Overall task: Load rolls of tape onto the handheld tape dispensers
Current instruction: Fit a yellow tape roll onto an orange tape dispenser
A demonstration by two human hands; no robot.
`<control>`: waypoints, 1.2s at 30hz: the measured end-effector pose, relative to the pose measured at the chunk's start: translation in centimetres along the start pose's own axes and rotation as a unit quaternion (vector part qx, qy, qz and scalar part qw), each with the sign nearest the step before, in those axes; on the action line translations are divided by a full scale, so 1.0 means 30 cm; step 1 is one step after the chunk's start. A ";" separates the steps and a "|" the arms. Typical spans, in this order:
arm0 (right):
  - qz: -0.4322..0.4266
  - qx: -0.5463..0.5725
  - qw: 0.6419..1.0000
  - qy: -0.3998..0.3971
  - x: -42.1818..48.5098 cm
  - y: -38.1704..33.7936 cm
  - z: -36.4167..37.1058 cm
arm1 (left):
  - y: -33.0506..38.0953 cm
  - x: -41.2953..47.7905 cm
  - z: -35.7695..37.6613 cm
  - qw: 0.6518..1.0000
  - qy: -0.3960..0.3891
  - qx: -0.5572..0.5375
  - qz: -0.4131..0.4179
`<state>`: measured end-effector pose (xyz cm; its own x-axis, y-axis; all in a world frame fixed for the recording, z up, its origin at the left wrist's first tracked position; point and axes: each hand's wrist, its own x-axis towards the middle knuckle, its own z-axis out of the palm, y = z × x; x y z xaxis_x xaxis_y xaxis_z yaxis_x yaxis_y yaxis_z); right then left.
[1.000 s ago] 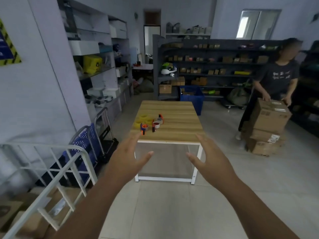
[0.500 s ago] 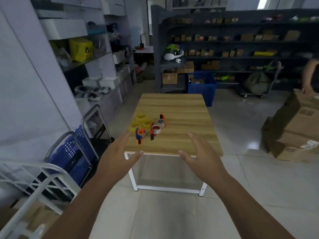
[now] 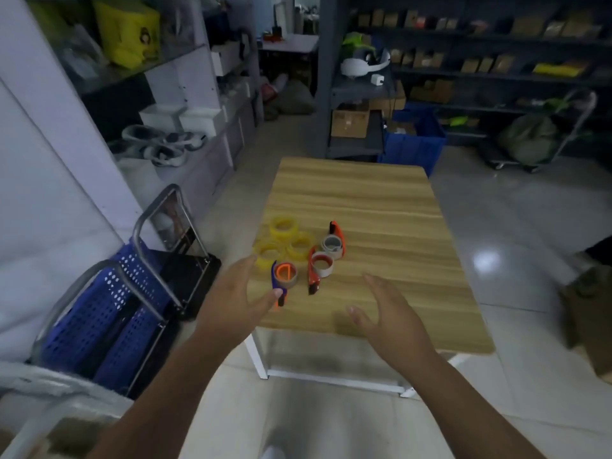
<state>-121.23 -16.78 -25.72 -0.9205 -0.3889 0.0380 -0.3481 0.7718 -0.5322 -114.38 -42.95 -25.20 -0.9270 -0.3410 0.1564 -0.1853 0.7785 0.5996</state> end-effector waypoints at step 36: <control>0.110 -0.114 0.946 -0.282 1.013 0.520 0.710 | -0.358 0.909 0.996 0.916 -0.339 0.163 -0.141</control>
<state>-150.84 -27.28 -50.88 -0.7566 -0.3636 -0.5434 -0.2475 0.9285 -0.2767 -147.43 -44.86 -50.84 -0.7963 -0.2325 -0.5585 -0.4331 0.8637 0.2579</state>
